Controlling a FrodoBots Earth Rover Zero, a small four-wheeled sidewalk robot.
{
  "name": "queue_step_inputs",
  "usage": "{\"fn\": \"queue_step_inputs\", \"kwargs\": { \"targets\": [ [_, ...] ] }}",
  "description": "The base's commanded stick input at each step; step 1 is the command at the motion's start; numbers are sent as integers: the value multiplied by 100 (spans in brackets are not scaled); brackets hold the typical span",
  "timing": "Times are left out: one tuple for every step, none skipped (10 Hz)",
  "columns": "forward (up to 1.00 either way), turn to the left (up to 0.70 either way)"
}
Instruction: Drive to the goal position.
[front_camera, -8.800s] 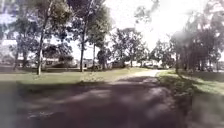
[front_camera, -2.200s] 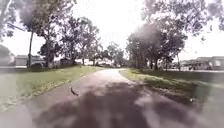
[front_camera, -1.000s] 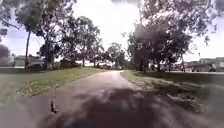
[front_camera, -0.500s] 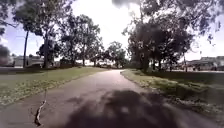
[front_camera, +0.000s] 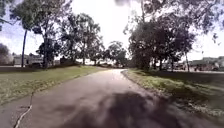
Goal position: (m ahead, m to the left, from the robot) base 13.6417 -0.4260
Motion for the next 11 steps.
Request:
{"fn": "queue_step_inputs", "kwargs": {
  "targets": [
    [70,0],
    [70,0],
    [70,0],
    [70,0],
    [70,0],
    [70,0],
    [70,0],
    [70,0],
    [70,0],
    [70,0],
    [70,0]
  ]
}}
